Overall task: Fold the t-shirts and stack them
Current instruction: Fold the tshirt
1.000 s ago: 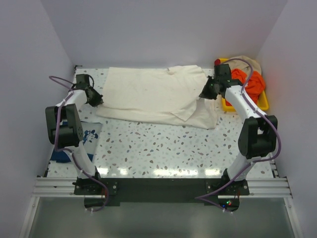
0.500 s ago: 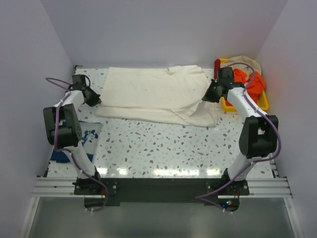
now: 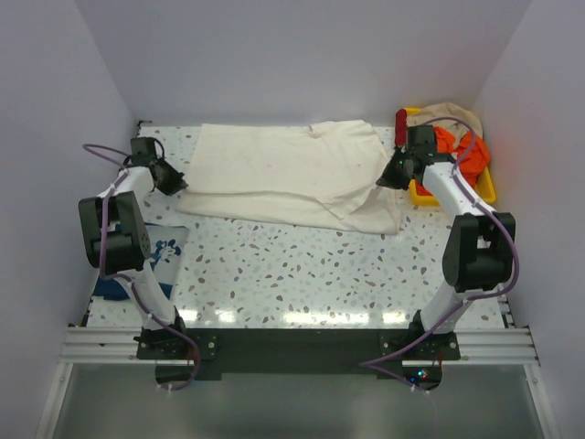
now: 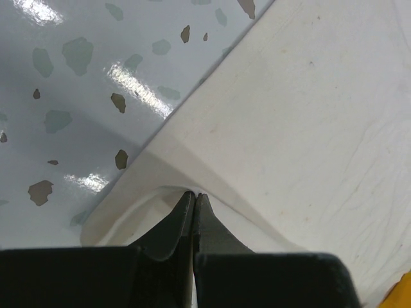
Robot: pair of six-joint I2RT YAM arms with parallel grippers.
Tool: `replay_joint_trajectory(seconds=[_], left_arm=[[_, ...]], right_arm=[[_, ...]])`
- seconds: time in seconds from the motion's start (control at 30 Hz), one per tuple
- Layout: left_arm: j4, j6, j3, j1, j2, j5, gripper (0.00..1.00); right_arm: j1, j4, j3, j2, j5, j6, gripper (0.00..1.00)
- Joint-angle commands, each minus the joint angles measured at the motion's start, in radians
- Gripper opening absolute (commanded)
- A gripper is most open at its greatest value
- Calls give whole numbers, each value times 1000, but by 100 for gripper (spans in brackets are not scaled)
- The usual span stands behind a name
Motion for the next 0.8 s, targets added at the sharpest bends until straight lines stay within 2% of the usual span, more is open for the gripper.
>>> replay_joint_trajectory(seconds=[0.0, 0.77], left_arm=[[51, -14, 42, 13, 2, 24, 0], [72, -11, 77, 18, 79, 57, 0]], right_arm=[[-9, 41, 18, -34, -25, -6, 0], [-12, 46, 122, 84, -71, -9, 0]])
